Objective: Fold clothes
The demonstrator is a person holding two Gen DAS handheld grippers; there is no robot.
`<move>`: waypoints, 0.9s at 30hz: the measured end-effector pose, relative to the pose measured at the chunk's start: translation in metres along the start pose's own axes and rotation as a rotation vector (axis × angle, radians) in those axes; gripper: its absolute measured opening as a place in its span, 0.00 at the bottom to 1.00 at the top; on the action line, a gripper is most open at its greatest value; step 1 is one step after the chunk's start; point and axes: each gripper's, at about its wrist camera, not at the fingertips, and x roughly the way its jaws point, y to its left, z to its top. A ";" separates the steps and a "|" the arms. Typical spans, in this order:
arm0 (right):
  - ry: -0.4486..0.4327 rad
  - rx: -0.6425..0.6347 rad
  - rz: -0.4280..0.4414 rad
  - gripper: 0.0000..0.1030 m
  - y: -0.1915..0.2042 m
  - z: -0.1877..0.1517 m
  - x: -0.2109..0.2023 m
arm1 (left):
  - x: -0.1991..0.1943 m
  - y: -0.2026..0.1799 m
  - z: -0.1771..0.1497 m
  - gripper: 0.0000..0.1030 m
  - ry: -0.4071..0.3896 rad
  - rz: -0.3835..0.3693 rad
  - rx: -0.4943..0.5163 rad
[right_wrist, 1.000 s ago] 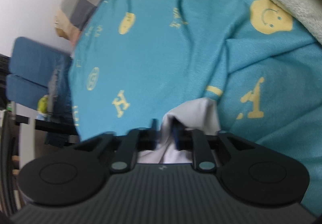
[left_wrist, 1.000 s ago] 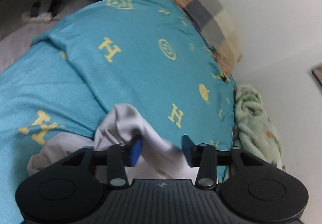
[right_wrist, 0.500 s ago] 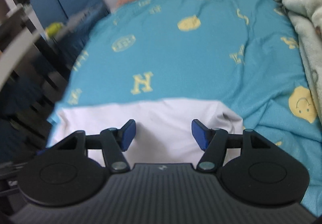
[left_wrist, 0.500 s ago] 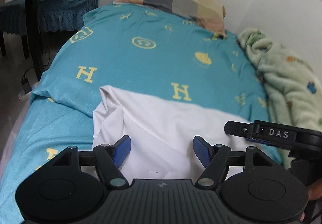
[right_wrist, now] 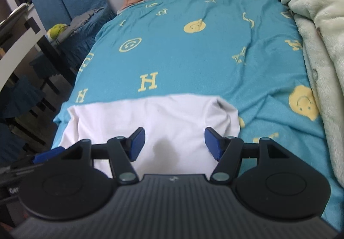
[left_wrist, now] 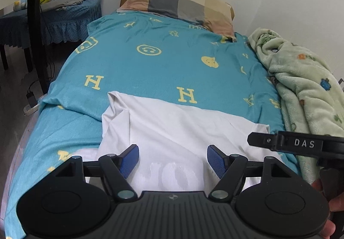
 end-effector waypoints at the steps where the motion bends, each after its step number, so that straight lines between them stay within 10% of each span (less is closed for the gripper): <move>1: 0.019 0.000 -0.006 0.61 -0.001 -0.003 0.003 | 0.001 -0.001 -0.002 0.72 0.007 0.009 0.005; 8: 0.077 0.088 0.018 0.61 -0.014 -0.008 0.008 | 0.007 0.003 -0.014 0.73 0.059 0.009 -0.041; 19: 0.016 0.375 0.189 0.63 -0.047 -0.015 -0.043 | -0.064 0.038 -0.063 0.81 0.084 -0.300 -0.566; 27: 0.018 0.531 0.336 0.63 -0.054 -0.031 -0.061 | -0.024 0.044 -0.087 0.81 0.125 -0.323 -0.718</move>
